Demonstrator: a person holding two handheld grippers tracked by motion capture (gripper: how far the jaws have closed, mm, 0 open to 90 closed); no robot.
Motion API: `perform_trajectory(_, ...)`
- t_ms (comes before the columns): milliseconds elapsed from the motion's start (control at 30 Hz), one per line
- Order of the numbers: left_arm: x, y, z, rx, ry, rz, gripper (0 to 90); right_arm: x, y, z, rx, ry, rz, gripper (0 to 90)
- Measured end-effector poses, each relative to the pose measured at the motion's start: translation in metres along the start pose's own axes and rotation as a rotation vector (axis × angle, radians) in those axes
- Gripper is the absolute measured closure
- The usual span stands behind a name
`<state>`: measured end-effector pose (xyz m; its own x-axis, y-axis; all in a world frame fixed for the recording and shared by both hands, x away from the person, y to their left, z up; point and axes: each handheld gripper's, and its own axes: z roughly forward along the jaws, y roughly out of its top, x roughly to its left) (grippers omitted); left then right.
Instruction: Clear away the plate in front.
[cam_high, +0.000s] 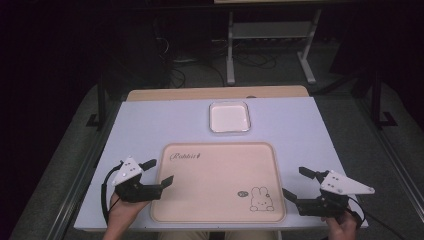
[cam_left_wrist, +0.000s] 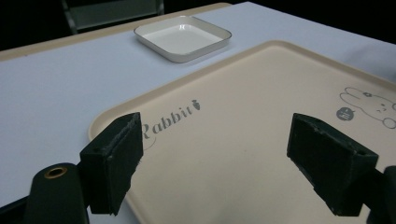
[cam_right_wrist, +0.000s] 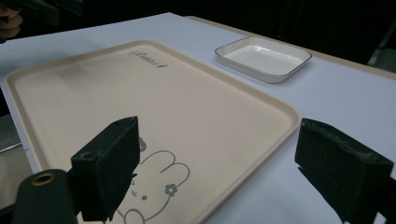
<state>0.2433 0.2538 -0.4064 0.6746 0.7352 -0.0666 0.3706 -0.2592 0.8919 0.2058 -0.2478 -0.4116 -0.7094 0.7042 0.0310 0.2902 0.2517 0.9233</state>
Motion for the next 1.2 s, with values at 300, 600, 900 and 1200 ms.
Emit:
perform_trajectory(300,-0.002,0.014,0.021,0.011,-0.006,0.015,18.1,-0.001,0.0,0.0,-0.001,0.006,-0.004,13.1)
perform_trajectory(600,0.0,0.04,0.046,0.038,-0.025,0.014,17.3,0.001,0.0,0.001,0.001,0.015,-0.019,13.1)
perform_trajectory(900,0.002,0.066,0.074,0.077,-0.036,0.037,19.7,0.001,0.0,0.001,0.004,0.017,-0.03,13.1)
perform_trajectory(1200,0.006,0.079,0.106,0.128,-0.045,0.02,19.7,0.0,0.0,0.0,0.0,0.012,-0.024,13.1)
